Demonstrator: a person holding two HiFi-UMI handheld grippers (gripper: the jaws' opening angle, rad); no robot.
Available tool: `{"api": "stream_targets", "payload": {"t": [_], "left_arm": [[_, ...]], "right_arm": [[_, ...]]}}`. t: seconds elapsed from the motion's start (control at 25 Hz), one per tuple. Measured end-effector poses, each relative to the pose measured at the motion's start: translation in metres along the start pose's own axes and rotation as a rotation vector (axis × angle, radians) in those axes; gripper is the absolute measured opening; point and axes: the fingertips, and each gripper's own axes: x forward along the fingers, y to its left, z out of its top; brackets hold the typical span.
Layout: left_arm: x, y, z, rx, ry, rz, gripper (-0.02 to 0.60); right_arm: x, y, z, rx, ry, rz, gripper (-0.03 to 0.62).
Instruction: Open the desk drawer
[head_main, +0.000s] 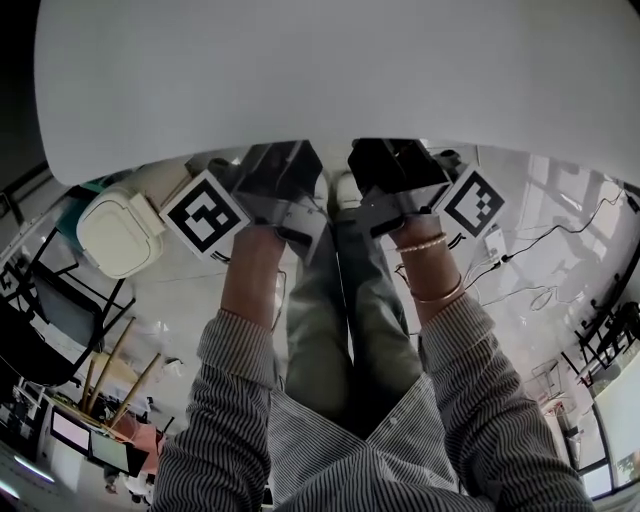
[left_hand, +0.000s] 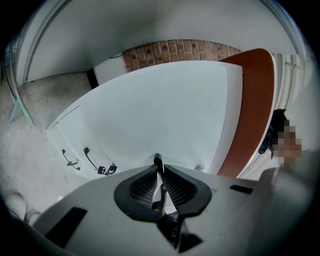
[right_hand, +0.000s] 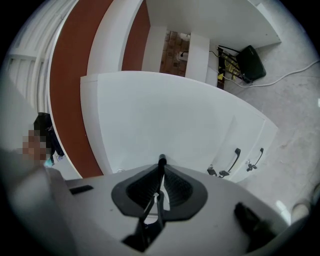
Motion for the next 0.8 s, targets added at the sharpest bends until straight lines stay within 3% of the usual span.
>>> {"api": "stream_targets", "payload": {"t": [0.8], "left_arm": [[-0.0096, -0.0051, -0.0071, 0.000, -0.012, -0.013, 0.049]], "right_arm": [[-0.0084, 0.0053, -0.0074, 0.044, 0.062, 0.025, 0.040]]}}
